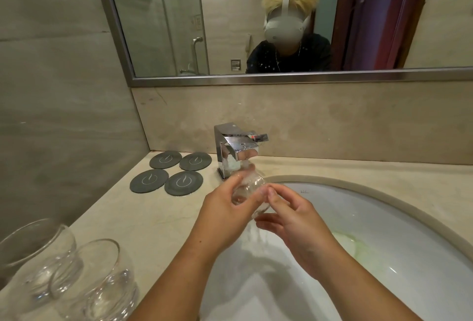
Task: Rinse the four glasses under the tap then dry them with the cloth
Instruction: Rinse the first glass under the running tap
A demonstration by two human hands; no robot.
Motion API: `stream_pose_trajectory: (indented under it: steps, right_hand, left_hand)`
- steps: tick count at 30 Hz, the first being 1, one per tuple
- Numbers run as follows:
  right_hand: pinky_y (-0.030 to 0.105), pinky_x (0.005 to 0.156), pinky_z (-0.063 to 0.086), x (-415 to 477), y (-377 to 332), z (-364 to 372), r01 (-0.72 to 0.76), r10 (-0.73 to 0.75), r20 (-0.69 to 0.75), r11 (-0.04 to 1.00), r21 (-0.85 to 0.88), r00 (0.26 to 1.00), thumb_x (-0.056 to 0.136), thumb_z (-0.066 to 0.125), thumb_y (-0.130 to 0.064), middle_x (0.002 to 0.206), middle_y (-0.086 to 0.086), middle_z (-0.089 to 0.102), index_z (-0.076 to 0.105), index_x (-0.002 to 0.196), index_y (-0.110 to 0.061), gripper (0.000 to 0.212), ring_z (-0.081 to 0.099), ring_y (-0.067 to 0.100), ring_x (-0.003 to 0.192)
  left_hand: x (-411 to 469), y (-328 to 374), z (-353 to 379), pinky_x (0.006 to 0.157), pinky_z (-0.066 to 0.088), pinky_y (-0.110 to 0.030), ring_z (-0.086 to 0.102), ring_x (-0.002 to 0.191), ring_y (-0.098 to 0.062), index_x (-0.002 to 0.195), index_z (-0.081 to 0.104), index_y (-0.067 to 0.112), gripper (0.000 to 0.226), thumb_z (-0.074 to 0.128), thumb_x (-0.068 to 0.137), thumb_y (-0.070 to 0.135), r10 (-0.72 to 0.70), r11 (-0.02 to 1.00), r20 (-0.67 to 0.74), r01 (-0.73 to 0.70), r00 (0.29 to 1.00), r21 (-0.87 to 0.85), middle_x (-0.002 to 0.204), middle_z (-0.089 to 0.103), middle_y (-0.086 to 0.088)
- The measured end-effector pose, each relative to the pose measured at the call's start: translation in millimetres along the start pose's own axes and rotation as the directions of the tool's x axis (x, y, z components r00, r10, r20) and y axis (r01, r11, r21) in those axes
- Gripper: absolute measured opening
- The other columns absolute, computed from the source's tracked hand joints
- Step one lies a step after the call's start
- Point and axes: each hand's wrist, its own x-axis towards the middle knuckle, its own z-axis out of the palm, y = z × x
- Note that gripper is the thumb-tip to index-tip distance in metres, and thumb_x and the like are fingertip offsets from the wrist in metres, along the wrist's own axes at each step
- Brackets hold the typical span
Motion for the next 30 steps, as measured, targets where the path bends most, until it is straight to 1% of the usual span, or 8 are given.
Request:
stream_pose_trajectory:
  steps: [3, 7, 12, 14, 19, 21, 25, 30]
  right_hand:
    - [0.047, 0.092, 0.062, -0.9, 0.2, 3.5, 0.01, -0.009, 0.026, 1.0, -0.025, 1.0, 0.103, 0.067, -0.029, 0.104, 0.009, 0.075, 0.083, 0.107, -0.031, 0.017, 0.071, 0.028, 0.083]
    - [0.049, 0.092, 0.064, -3.2, -0.9, 5.8, 0.036, -0.035, 0.026, 0.998, -0.056, 0.999, 0.1, 0.07, -0.027, 0.112, 0.016, 0.07, 0.083, 0.107, -0.036, 0.017, 0.07, 0.024, 0.081]
    - [0.044, 0.086, 0.063, -2.9, -0.9, 6.0, -0.004, 0.005, 0.041, 1.0, -0.021, 0.999, 0.102, 0.067, -0.028, 0.104, 0.009, 0.08, 0.078, 0.115, -0.024, 0.017, 0.073, 0.025, 0.082]
    - [0.042, 0.08, 0.063, -0.2, 0.3, 3.6, 0.005, -0.005, -0.007, 1.0, -0.012, 1.0, 0.103, 0.067, -0.026, 0.096, 0.009, 0.08, 0.075, 0.114, -0.017, 0.016, 0.072, 0.026, 0.078]
    - [0.036, 0.074, 0.06, 3.2, 1.7, -1.1, -0.009, 0.012, -0.072, 0.999, 0.041, 0.997, 0.102, 0.068, -0.032, 0.091, 0.007, 0.074, 0.076, 0.113, -0.016, 0.021, 0.069, 0.027, 0.075]
    - [0.036, 0.074, 0.061, 3.0, 0.0, -0.4, -0.016, 0.021, -0.077, 0.998, 0.057, 0.997, 0.105, 0.064, -0.034, 0.093, 0.005, 0.074, 0.079, 0.111, -0.02, 0.021, 0.068, 0.028, 0.077]
    - [0.039, 0.074, 0.064, 1.2, -5.6, 1.8, -0.031, 0.041, -0.094, 0.994, 0.104, 0.995, 0.106, 0.063, -0.03, 0.105, 0.006, 0.069, 0.079, 0.116, -0.024, 0.02, 0.068, 0.028, 0.079]
    - [0.045, 0.089, 0.064, -0.2, -5.5, 3.2, -0.063, 0.069, -0.047, 0.99, 0.125, 0.997, 0.103, 0.068, -0.025, 0.108, 0.005, 0.074, 0.076, 0.118, -0.024, 0.017, 0.076, 0.028, 0.084]
  left_hand:
    - [0.8, 6.0, 4.2, 0.074, 0.047, -0.007, 0.063, 0.087, 0.023, 0.1, 0.066, 0.058, 0.005, 0.067, 0.097, 0.054, -0.03, 0.999, -0.084, 0.028, 0.996, -0.019, 0.087, 0.069, 0.043]
    - [5.5, 4.7, 4.5, 0.069, 0.052, -0.031, 0.068, 0.067, -0.006, 0.094, 0.076, 0.035, 0.035, 0.05, 0.105, 0.055, -0.113, 0.984, -0.143, 0.09, 0.983, -0.155, 0.073, 0.075, 0.012]
    - [4.5, 0.4, 3.9, 0.089, 0.062, -0.059, 0.079, 0.094, -0.019, 0.107, 0.075, 0.044, 0.039, 0.039, 0.108, 0.059, -0.207, 0.941, -0.02, 0.194, 0.978, -0.278, 0.099, 0.081, 0.009]
    - [2.1, -0.7, 4.0, 0.094, 0.061, -0.055, 0.076, 0.104, -0.011, 0.119, 0.068, 0.048, 0.031, 0.051, 0.1, 0.066, -0.132, 0.962, 0.083, 0.147, 0.988, -0.228, 0.113, 0.078, 0.014]
    - [-0.8, -5.8, 2.5, 0.111, 0.045, -0.023, 0.052, 0.133, 0.009, 0.149, 0.046, 0.05, 0.069, 0.074, 0.087, 0.063, 0.057, 0.997, 0.097, -0.062, 0.994, 0.047, 0.147, 0.054, 0.025]
    - [-1.0, -6.2, 2.9, 0.104, 0.05, -0.023, 0.06, 0.125, 0.007, 0.148, 0.049, 0.05, 0.06, 0.072, 0.093, 0.057, 0.081, 0.996, 0.09, -0.084, 0.993, 0.028, 0.14, 0.061, 0.024]
    - [2.7, -4.9, 3.9, 0.076, 0.061, -0.033, 0.073, 0.081, -0.005, 0.126, 0.064, 0.052, 0.026, 0.062, 0.1, 0.055, 0.0, 0.987, 0.033, 0.005, 0.999, -0.163, 0.094, 0.077, 0.018]
    - [5.2, -3.5, 3.6, 0.068, 0.064, -0.034, 0.078, 0.086, -0.015, 0.122, 0.069, 0.036, 0.024, 0.053, 0.107, 0.046, -0.135, 0.925, 0.02, 0.133, 0.991, -0.356, 0.104, 0.08, 0.005]
